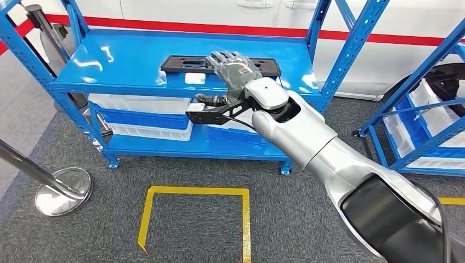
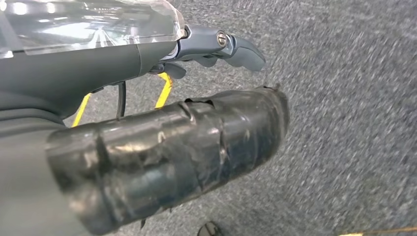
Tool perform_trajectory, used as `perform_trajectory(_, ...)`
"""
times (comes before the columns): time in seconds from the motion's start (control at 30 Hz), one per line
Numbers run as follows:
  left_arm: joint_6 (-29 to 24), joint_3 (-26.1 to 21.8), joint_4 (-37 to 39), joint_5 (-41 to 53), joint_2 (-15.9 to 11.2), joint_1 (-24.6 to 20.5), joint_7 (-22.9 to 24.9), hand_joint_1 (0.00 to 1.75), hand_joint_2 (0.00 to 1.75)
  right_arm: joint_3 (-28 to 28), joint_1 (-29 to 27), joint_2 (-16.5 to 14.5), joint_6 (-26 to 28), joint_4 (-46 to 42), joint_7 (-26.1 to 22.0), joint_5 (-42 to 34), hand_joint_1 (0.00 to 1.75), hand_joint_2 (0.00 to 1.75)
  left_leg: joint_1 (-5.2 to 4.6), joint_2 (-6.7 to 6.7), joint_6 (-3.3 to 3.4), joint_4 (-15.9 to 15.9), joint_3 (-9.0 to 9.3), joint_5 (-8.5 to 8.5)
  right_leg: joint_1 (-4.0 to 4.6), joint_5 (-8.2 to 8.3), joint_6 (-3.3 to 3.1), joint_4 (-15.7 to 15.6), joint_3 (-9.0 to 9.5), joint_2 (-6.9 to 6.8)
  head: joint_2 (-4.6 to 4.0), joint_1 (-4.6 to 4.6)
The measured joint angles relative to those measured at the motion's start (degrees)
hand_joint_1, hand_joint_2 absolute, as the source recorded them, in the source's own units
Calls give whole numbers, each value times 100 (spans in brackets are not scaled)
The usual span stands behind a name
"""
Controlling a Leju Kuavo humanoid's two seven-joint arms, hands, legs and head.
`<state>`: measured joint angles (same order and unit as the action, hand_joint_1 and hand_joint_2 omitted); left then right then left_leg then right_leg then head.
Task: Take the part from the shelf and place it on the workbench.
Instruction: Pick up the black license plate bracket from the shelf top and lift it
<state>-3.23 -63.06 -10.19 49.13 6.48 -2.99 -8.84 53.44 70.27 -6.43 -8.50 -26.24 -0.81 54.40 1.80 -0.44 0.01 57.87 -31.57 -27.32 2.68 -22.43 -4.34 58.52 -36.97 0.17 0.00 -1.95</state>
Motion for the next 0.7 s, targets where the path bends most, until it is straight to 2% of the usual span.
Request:
perform_trajectory(0.07,2,0,0,-3,7,-2,2,0,0,0,11,3,0,-11,-2,0,0,0,-21,10,-39,-62,68,-29,-29,23,-46,-198,159,-10,1,-1)
perform_trajectory(0.13,-8,0,0,-21,2,-4,3,0,0,0,35,4,-3,-22,-3,-1,0,0,-47,17,-60,183,-7,-174,-88,63,-60,-414,370,-29,1,-4)
perform_trajectory(0.2,-34,0,0,-42,-26,-8,-3,0,0,0,35,-1,-13,-26,-5,-9,0,0,-40,16,-94,852,-378,-417,-108,29,-45,-465,464,-35,1,-9)
perform_trajectory(0.23,-45,0,0,-47,-43,-8,-6,0,0,0,17,-3,-19,-26,-6,-14,0,0,-37,15,-122,1173,-599,-486,-113,-7,-32,-453,486,-30,1,-9)
perform_trajectory(0.27,-48,0,0,-47,-52,-5,-9,0,0,0,-6,-4,-24,-26,-7,-17,0,0,-28,17,-152,1355,-765,-466,-122,-50,-13,-426,502,-24,1,-10)
perform_trajectory(0.3,-49,0,0,-43,-60,0,-9,0,0,0,-23,-4,-26,-25,-7,-17,0,0,-13,20,-187,1322,-829,-329,-137,-102,13,-379,513,-14,0,-8)
perform_trajectory(0.33,-50,0,0,-33,-63,5,-9,0,0,0,-32,-4,-27,-25,-6,-17,0,0,10,25,-229,1089,-789,-97,-159,-167,50,-307,517,-2,0,-9)
perform_trajectory(0.37,-54,0,0,-22,-66,9,-8,0,0,0,-35,-3,-26,-25,-5,-17,0,0,37,30,-277,753,-680,129,-182,-247,96,-214,515,4,0,-8)
perform_trajectory(0.4,-56,0,1,-11,-63,11,-8,0,0,0,-31,-2,-25,-24,-3,-17,0,0,48,26,-310,454,-560,275,-189,-332,149,-102,493,12,0,-18)
perform_trajectory(0.43,-58,0,2,-3,-61,8,-9,0,0,0,-28,-1,-24,-23,0,-17,0,0,52,15,-289,272,-482,330,-191,-404,191,-5,460,21,1,-26)
perform_trajectory(0.47,-61,0,3,1,-60,5,-9,0,0,0,-26,0,-23,-21,7,-18,0,0,43,3,-246,208,-452,304,-185,-456,221,68,428,27,1,-32)
perform_trajectory(0.53,-64,0,4,7,-56,-1,-9,0,0,0,-22,5,-27,-13,32,-22,0,0,22,-14,-114,231,-464,249,-178,-498,243,122,392,39,1,-37)
perform_trajectory(0.6,-76,0,4,12,-52,1,-4,0,0,0,-17,21,-33,-2,53,-31,0,0,20,-10,-45,228,-448,233,-198,-575,283,234,360,33,1,-37)
perform_trajectory(0.67,-90,0,4,20,-52,5,-2,0,0,1,-13,45,-44,7,55,-36,0,0,19,-6,14,220,-415,211,-230,-807,340,714,130,18,0,-36)
perform_trajectory(0.7,-94,0,4,24,-55,7,-1,0,0,2,-19,58,-52,15,50,-36,0,0,13,-4,34,220,-400,196,-243,-959,357,1097,-84,11,0,-36)
